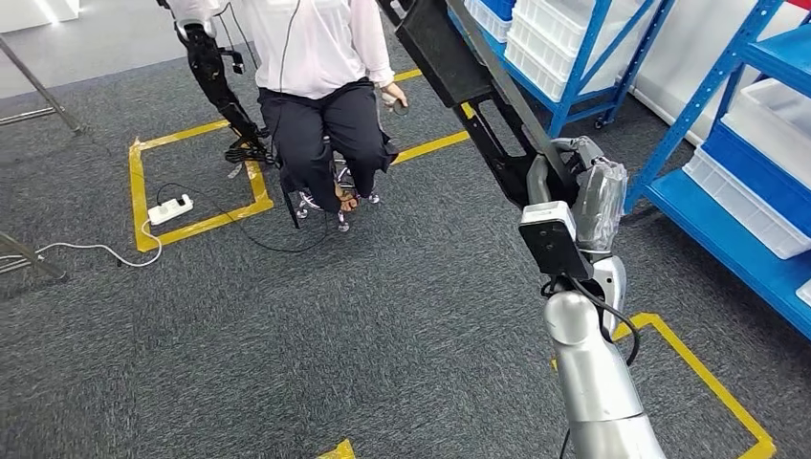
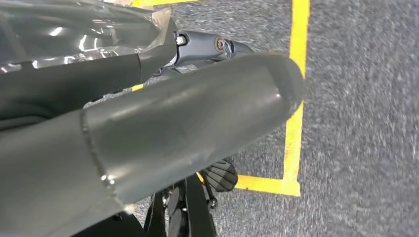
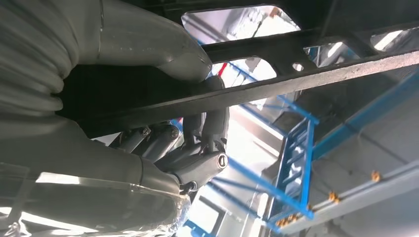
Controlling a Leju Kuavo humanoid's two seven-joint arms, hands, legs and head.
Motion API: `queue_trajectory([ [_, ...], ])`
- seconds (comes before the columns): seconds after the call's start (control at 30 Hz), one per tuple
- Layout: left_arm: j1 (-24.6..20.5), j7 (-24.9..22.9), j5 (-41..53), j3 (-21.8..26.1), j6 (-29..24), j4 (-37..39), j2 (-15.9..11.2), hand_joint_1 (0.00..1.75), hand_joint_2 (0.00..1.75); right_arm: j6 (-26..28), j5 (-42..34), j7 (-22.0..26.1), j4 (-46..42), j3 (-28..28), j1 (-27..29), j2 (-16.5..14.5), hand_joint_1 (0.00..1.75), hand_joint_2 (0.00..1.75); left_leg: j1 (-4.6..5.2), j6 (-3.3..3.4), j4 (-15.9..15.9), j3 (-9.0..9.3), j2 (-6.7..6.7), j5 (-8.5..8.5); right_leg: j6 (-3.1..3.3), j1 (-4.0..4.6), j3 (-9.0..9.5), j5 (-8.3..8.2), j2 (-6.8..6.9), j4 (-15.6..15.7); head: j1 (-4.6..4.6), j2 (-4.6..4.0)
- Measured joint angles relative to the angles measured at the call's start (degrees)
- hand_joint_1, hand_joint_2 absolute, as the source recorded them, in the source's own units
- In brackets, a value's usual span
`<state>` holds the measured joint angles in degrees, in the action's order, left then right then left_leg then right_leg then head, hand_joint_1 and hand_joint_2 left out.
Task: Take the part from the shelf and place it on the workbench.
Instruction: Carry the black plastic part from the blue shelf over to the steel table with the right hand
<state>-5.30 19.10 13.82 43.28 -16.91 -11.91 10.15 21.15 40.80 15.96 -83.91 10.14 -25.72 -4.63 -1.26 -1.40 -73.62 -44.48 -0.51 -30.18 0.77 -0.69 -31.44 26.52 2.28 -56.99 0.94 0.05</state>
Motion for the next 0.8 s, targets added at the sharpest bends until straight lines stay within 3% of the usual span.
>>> queue_trajectory([
  [0.03, 0.0, 0.0, -0.1, 0.0, -0.1, 0.0, 0.0, 0.0, 0.0, -0.1, 0.1, -0.1, 0.0, 0.0, -0.1, 0.0, 1.75, 1.75, -0.23, -0.24, 0.5, 0.21, 0.34, 0.81, -0.03, -0.01, 0.02, 0.08, 0.72, 0.0, 0.04, 0.0],
  [0.1, 0.0, 0.0, -0.4, 0.0, -0.4, 0.0, -0.1, 0.0, 0.0, -0.3, 0.2, -0.2, 0.0, 0.0, -0.4, 0.0, 1.75, 1.75, -0.62, -0.52, 7.0, 3.7, 2.13, 4.12, -0.35, -0.05, 0.18, 0.35, 2.05, -0.1, 0.06, -0.01],
  [0.17, -0.2, 0.0, -0.6, 0.1, -0.6, 0.0, 0.0, 0.0, 0.0, -0.5, 0.1, -0.2, 0.3, 0.1, -1.1, -0.1, 1.75, 1.75, -0.48, -0.28, 13.2, 7.12, 4.55, 6.18, -1.09, 0.37, 0.25, 0.88, 3.17, -0.4, -0.05, 0.0],
  [0.2, -0.3, 0.0, -0.7, 0.1, -0.7, 0.0, 0.0, 0.0, 0.0, -0.5, 0.0, -0.2, 0.5, 0.1, -1.6, -0.1, 1.75, 1.75, -0.27, 0.03, 14.5, 7.79, 5.07, 6.4, -1.48, 0.57, 0.32, 1.08, 3.7, -0.5, -0.19, 0.0],
  [0.27, -0.4, 0.0, -0.6, 0.1, -0.7, 0.0, 0.0, 0.0, 0.0, -0.4, -0.2, -0.1, 1.1, 0.1, -2.6, -0.2, 1.75, 1.75, 0.21, 0.91, 14.8, 7.74, 3.76, 6.38, -2.23, 0.81, 0.6, 1.37, 4.97, -0.4, -0.49, 0.0],
  [0.3, -0.4, 0.0, -0.6, 0.1, -0.7, 0.0, 0.0, 0.0, 0.0, -0.3, -0.3, 0.1, 1.3, 0.1, -2.9, -0.2, 1.75, 1.75, 0.33, 1.37, 15.0, 7.82, 3.01, 6.5, -2.58, 0.71, 0.63, 1.65, 4.91, -0.6, -0.51, 0.0],
  [0.37, -0.4, 0.0, -0.6, 0.1, -0.6, 0.0, 0.0, 0.0, 0.0, -0.1, -0.5, 0.3, 1.7, 0.0, -3.2, 0.0, 1.75, 1.75, 0.29, 2.41, 15.4, 7.95, 1.55, 6.89, -2.86, 0.31, -0.65, 3.55, 2.35, -3.8, -0.59, 0.0],
  [0.43, -0.5, 0.1, -0.6, 0.1, -0.6, -0.1, -0.1, 0.0, 0.0, 0.0, -0.6, 0.4, 1.9, -0.1, -3.1, 0.5, 1.75, 1.75, 0.21, 3.04, 15.6, 7.88, 0.04, 7.11, -2.61, -0.04, -4.26, 6.75, -0.98, -11.1, -0.73, 0.01],
  [0.5, -0.5, 0.1, -0.6, 0.1, -0.5, -0.1, -0.1, 0.0, 0.0, 0.1, -0.7, 0.4, 2.3, -0.1, -2.8, 0.9, 1.75, 1.75, 0.3, 3.17, 15.6, 7.81, -1.72, 7.15, -2.83, -0.05, -7.51, 8.51, -1.95, -17.2, -0.79, 0.0],
  [0.53, -0.5, 0.1, -0.6, 0.1, -0.5, -0.1, -0.1, 0.0, 0.0, 0.1, -0.7, 0.4, 2.4, -0.2, -2.7, 1.0, 1.75, 1.75, 0.34, 3.16, 15.6, 7.81, -2.64, 7.17, -3.19, -0.03, -7.79, 8.07, -2.14, -17.3, -0.79, 0.0],
  [0.57, -0.4, 0.1, -0.6, 0.1, -0.5, -0.1, -0.1, 0.0, 0.0, 0.1, -0.7, 0.4, 2.6, -0.2, -2.6, 1.1, 1.75, 1.75, 0.36, 3.11, 15.5, 7.81, -3.54, 7.22, -3.63, -0.04, -6.94, 6.76, -2.39, -15.1, -0.8, 0.0],
  [0.63, -0.4, 0.0, -0.4, 0.1, -0.5, -0.1, -0.1, 0.0, 0.0, 0.1, -0.7, 0.4, 2.7, -0.2, -2.7, 1.2, 1.75, 1.75, 0.4, 2.86, 15.5, 7.77, -5.14, 7.35, -4.2, -0.18, -3.42, 3.23, -4.2, -6.9, -0.81, -0.01],
  [0.67, -0.4, 0.0, -0.2, 0.1, -0.5, -0.1, -0.1, 0.0, 0.0, 0.1, -0.7, 0.4, 2.7, -0.2, -2.8, 1.2, 1.75, 1.75, 0.47, 2.65, 15.4, 7.69, -5.81, 7.41, -4.07, -0.18, -1.92, 1.92, -5.09, -3.6, -0.79, -0.01],
  [0.73, -0.3, -0.2, 0.1, 0.1, -0.6, -0.1, -0.1, 0.0, 0.0, 0.0, -0.7, 0.4, 2.8, -0.1, -2.9, 1.0, 1.75, 1.75, 0.55, 2.05, 15.5, 7.4, -6.89, 7.64, -3.32, 0.13, -0.8, 0.92, -5.79, -1.1, -0.75, 0.0],
  [0.8, -0.1, -0.4, 0.2, 0.1, -0.9, -0.1, -0.1, 0.0, 0.0, 0.0, -0.7, 0.4, 2.9, 0.0, -3.1, 0.6, 1.75, 1.75, 0.46, 1.4, 15.6, 7.07, -7.39, 7.84, -2.39, 0.1, -0.6, 0.53, -4.54, -0.9, -0.71, 0.01],
])
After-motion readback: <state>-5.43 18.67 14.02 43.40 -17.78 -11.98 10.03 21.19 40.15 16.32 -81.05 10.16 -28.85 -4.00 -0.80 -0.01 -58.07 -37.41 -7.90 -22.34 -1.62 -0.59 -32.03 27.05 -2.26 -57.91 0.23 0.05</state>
